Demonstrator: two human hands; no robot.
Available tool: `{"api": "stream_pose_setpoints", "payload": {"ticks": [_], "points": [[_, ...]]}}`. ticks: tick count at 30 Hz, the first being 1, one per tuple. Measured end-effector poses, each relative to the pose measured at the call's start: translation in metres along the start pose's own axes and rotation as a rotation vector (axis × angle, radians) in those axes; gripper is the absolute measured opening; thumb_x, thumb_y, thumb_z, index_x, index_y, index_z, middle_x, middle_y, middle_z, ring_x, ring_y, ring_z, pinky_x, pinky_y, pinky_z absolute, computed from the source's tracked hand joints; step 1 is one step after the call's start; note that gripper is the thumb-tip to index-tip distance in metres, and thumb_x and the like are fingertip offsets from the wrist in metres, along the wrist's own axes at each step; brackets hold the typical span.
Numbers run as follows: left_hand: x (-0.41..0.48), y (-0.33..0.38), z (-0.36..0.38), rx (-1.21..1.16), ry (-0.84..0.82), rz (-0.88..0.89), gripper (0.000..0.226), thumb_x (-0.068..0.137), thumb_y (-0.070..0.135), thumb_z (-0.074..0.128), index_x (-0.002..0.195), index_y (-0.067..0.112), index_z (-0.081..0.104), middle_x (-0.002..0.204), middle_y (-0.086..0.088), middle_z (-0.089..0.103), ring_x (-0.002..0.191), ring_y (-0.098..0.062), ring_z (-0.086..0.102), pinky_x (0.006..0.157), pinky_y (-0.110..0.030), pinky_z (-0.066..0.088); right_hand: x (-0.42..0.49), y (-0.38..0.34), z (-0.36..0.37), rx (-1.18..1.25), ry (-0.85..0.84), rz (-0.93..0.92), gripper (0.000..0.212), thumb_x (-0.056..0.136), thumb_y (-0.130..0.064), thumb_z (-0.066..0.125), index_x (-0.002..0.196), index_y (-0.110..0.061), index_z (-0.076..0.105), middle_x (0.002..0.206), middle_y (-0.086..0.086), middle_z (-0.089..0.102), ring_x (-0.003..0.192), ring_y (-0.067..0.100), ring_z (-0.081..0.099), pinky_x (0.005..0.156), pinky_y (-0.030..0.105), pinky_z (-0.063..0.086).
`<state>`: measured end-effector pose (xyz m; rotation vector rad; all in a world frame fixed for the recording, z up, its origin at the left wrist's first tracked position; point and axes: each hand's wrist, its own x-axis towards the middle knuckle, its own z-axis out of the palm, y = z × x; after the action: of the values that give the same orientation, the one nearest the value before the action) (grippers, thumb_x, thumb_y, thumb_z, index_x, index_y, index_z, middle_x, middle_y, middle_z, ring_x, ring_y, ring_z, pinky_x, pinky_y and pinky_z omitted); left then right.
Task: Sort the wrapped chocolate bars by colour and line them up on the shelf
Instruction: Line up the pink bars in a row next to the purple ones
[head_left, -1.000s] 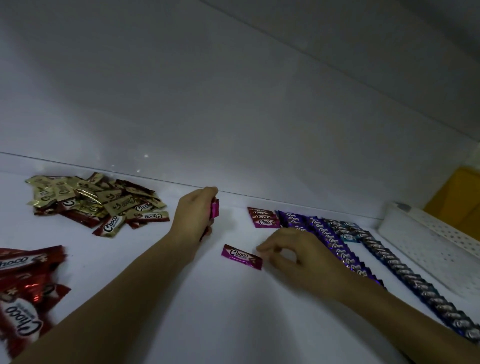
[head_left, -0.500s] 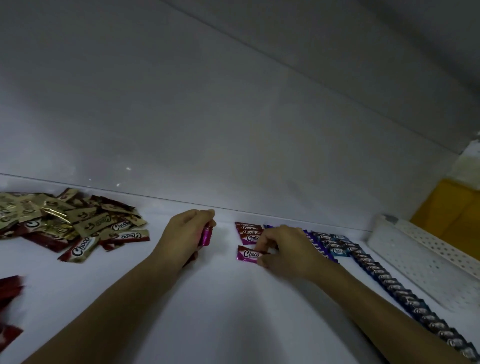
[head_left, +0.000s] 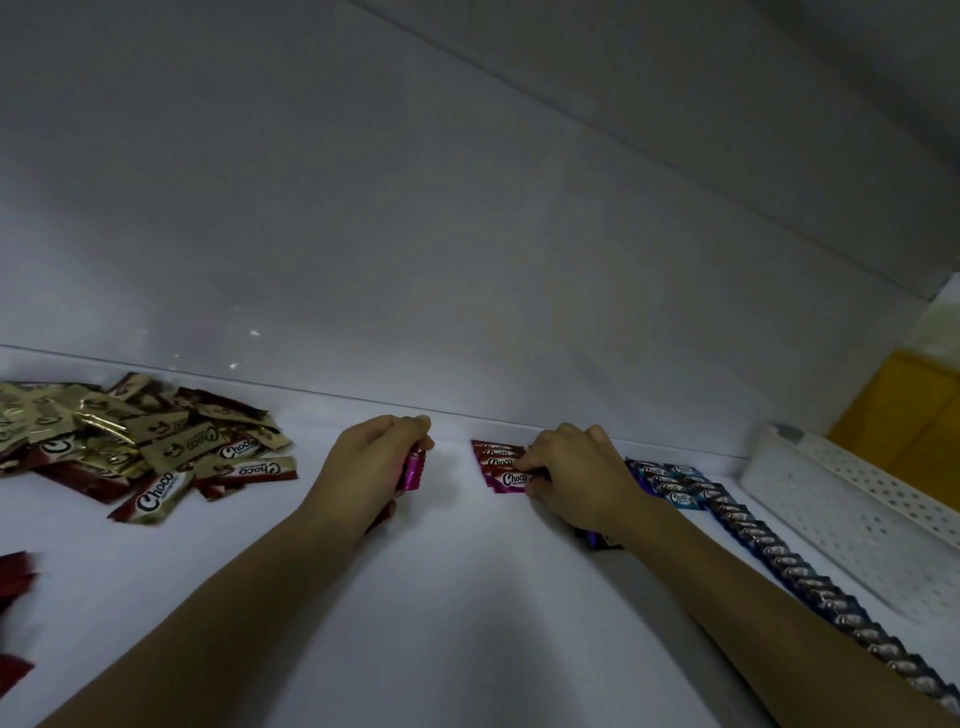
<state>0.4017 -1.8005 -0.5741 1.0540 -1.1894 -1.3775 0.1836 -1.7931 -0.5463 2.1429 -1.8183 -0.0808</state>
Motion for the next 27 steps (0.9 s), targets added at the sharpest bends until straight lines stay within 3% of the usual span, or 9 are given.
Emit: {"api": "stream_pose_setpoints", "payload": {"ticks": [12,15,17,19,20,22,23,25,27], "points": [[0.001,-0.002,-0.001,0.01,-0.007,0.019,0.029,0.094,0.035,0.054,0.077,0.015,0.067,0.057,-0.001,0.049,0.04,-0.01,0.04,0.032,-0.017,0.031,0.0,-0.006,-0.003,0.038,-0.002,-0.011,0.026,0.089,-0.027,0.054,0.11,-0.032,0.068,0.112,-0.001,0.064,0.106,0.021,0.049,0.087,0.034,0.029],[0.0,-0.004,-0.001,0.02,-0.009,0.064,0.03,0.093,0.037,0.055,0.076,0.015,0.068,0.053,0.003,0.049,0.037,-0.007,0.041,0.034,-0.018,0.033,-0.003,-0.012,-0.008,0.055,-0.037,0.015,0.028,0.091,-0.03,0.054,0.117,-0.031,0.066,0.116,-0.001,0.063,0.109,0.021,0.05,0.093,0.034,0.031],[-0.001,-0.006,0.0,0.047,0.003,0.106,0.031,0.092,0.04,0.056,0.082,0.013,0.067,0.056,0.004,0.05,0.044,-0.009,0.044,0.037,-0.018,0.036,-0.01,-0.023,-0.016,0.406,0.038,0.071,0.025,0.091,-0.034,0.058,0.109,-0.022,0.071,0.107,0.002,0.068,0.102,0.022,0.058,0.095,0.036,0.041],[0.0,-0.008,0.002,0.078,0.025,0.131,0.031,0.092,0.042,0.056,0.088,0.013,0.064,0.066,0.0,0.053,0.053,-0.013,0.047,0.039,-0.018,0.037,-0.02,-0.045,-0.028,0.982,0.072,0.115,0.042,0.087,-0.047,0.059,0.092,-0.008,0.074,0.088,0.007,0.072,0.086,0.023,0.066,0.087,0.04,0.052],[0.0,-0.009,0.002,0.08,0.028,0.137,0.029,0.091,0.042,0.057,0.089,0.014,0.063,0.07,-0.003,0.055,0.055,-0.014,0.049,0.039,-0.018,0.037,-0.024,-0.057,-0.032,1.148,0.071,0.12,0.05,0.082,-0.054,0.058,0.086,-0.007,0.074,0.079,0.003,0.072,0.076,0.018,0.067,0.081,0.035,0.055],[-0.001,-0.009,0.002,0.05,0.016,0.15,0.026,0.09,0.04,0.059,0.088,0.014,0.061,0.073,-0.007,0.06,0.056,-0.015,0.054,0.043,-0.025,0.041,-0.033,-0.081,-0.031,1.21,0.097,0.071,0.04,0.081,-0.05,0.062,0.073,-0.012,0.071,0.065,-0.003,0.067,0.063,0.009,0.061,0.066,0.025,0.05],[-0.001,-0.009,0.003,0.038,0.013,0.16,0.025,0.09,0.038,0.06,0.086,0.014,0.062,0.071,-0.007,0.061,0.057,-0.016,0.056,0.047,-0.026,0.042,-0.036,-0.092,-0.03,1.201,0.126,0.045,0.032,0.084,-0.039,0.067,0.069,-0.011,0.069,0.063,-0.001,0.065,0.062,0.009,0.057,0.063,0.028,0.046],[-0.003,-0.008,0.002,0.061,0.033,0.18,0.024,0.089,0.036,0.061,0.082,0.013,0.062,0.065,-0.003,0.06,0.054,-0.011,0.056,0.046,-0.023,0.041,-0.039,-0.102,-0.025,1.233,0.182,0.039,0.023,0.088,-0.019,0.066,0.072,-0.002,0.068,0.068,0.014,0.066,0.063,0.015,0.057,0.063,0.037,0.046],[-0.003,-0.008,0.003,0.062,0.039,0.169,0.026,0.09,0.037,0.06,0.078,0.014,0.061,0.06,0.0,0.057,0.043,-0.004,0.05,0.039,-0.018,0.035,-0.042,-0.098,-0.023,1.363,0.217,0.103,0.016,0.09,-0.01,0.061,0.08,-0.003,0.071,0.069,0.013,0.069,0.06,0.013,0.06,0.06,0.031,0.048]]}}
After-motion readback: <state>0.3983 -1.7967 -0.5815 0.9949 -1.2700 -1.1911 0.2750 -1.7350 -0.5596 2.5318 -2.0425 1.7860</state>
